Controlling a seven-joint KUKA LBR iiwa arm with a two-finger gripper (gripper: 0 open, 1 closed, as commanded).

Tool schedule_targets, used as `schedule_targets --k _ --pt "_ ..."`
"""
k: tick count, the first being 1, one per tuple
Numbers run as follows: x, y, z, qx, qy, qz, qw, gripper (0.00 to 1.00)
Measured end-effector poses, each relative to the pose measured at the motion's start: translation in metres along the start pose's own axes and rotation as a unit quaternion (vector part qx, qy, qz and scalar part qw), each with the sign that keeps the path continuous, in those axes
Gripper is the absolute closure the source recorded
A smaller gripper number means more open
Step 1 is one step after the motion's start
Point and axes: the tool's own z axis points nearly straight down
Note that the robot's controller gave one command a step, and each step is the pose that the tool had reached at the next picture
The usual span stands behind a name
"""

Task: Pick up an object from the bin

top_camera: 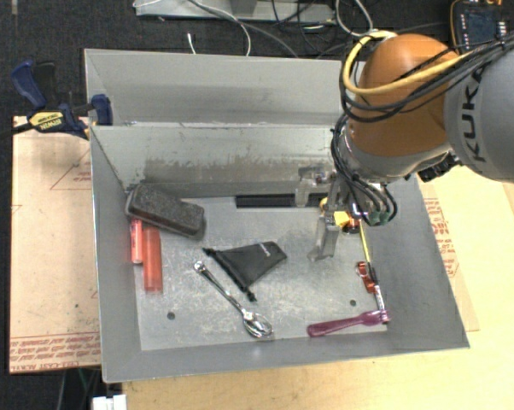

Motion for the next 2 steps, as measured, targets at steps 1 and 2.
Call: schedule_targets --k 1,2 --pt "-0.001 0.0 -0.004 0.0 -0.0038 0.0 1.0 0.0" --pt "-0.008 0.045 0.132 0.0 -0.0057 -0.033 0.9994 0.0"
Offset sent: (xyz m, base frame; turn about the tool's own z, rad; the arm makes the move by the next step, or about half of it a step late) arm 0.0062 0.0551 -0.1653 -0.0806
